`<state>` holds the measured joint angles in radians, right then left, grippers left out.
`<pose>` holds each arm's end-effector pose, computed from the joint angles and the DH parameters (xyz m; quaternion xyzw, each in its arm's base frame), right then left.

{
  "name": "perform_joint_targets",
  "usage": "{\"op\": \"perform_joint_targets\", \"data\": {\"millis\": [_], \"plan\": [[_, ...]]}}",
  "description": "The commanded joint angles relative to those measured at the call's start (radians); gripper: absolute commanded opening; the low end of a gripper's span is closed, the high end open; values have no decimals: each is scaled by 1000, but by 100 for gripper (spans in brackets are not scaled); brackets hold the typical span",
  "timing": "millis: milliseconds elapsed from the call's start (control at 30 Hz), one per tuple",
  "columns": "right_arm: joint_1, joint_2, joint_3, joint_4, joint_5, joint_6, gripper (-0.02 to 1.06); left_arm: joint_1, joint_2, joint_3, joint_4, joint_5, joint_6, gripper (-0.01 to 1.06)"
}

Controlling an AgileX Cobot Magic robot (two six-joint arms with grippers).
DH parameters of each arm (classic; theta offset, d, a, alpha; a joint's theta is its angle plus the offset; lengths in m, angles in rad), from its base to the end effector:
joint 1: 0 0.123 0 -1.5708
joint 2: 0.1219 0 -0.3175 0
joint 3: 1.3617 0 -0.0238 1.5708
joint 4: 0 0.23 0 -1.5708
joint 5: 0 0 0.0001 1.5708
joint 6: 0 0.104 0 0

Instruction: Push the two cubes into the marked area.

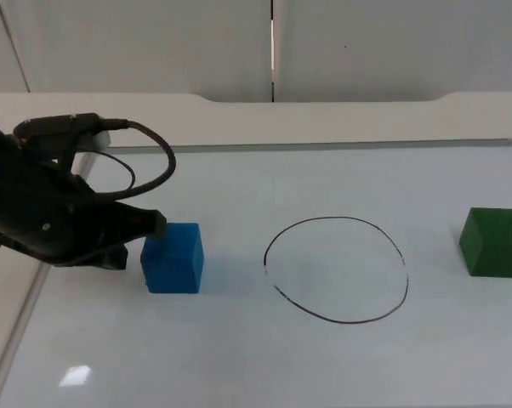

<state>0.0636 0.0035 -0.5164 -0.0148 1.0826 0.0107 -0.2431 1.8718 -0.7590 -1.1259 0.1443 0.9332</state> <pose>-0.0464 -0.0043 0.2639 -0.0222 0.8553 0.0118 0.5176 0.3051 -0.0897 0.1369 0.0419 0.9682 -0.1128 0.2195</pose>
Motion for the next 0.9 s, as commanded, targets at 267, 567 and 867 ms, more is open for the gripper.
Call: {"op": "perform_joint_targets", "data": {"millis": [267, 567, 867], "plan": [[3, -4, 2, -6, -5, 0, 105, -7, 12, -14, -18, 49, 3, 0], [3, -4, 2, -6, -5, 0, 105, -39, 12, -14, -45, 57, 13, 0], [3, -4, 2, -6, -5, 0, 105, -86, 12, -14, -59, 15, 23, 0]]}}
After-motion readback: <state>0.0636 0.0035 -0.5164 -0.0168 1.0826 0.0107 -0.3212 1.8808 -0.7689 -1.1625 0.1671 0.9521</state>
